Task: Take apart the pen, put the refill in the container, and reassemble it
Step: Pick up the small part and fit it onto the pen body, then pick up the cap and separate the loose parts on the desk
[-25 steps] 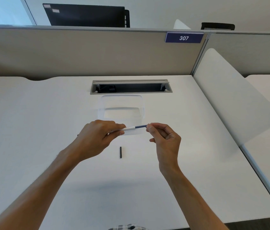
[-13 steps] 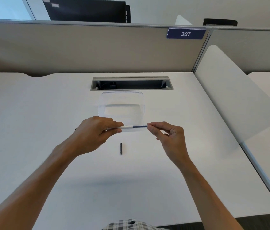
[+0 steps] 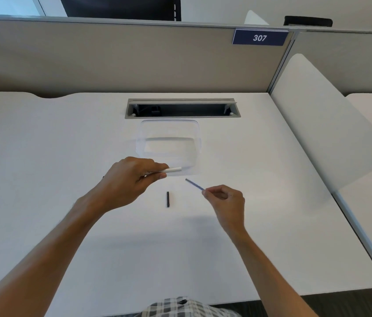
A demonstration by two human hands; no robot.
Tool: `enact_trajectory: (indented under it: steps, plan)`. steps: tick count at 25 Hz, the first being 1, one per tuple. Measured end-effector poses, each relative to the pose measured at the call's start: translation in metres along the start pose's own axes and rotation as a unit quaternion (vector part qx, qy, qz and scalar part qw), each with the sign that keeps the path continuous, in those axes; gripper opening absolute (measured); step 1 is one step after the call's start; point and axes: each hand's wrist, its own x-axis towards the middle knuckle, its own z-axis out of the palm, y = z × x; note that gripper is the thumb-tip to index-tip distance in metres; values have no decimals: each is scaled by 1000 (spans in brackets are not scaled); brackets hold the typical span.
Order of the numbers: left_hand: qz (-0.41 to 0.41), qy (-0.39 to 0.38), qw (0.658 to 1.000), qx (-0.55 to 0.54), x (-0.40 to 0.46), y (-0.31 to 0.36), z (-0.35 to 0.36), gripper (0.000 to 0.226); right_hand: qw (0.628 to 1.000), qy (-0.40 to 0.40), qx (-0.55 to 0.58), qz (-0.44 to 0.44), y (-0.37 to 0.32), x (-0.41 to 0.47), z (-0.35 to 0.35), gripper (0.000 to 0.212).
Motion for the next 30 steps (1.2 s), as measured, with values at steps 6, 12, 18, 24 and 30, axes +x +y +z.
enact_trajectory:
  steps: [6, 12, 18, 24, 30]
  plan:
    - [0, 5, 1000, -1, -3, 0, 0, 24, 985, 6, -156, -75, 30, -14, 31, 6]
    - [0, 4, 1000, 0, -9, -4, 3, 23, 936, 10, -346, -64, 37, -19, 46, 19]
    - [-4, 4, 1000, -3, -12, -5, 4, 23, 913, -14, -404, -58, 43, -21, 55, 23]
    - [-4, 7, 1000, -2, -13, -6, 3, 23, 912, -34, -405, -58, 40, -20, 56, 24]
    - [-11, 25, 999, -18, -14, -5, 10, 20, 977, -51, -189, -88, 6, -32, 52, 20]
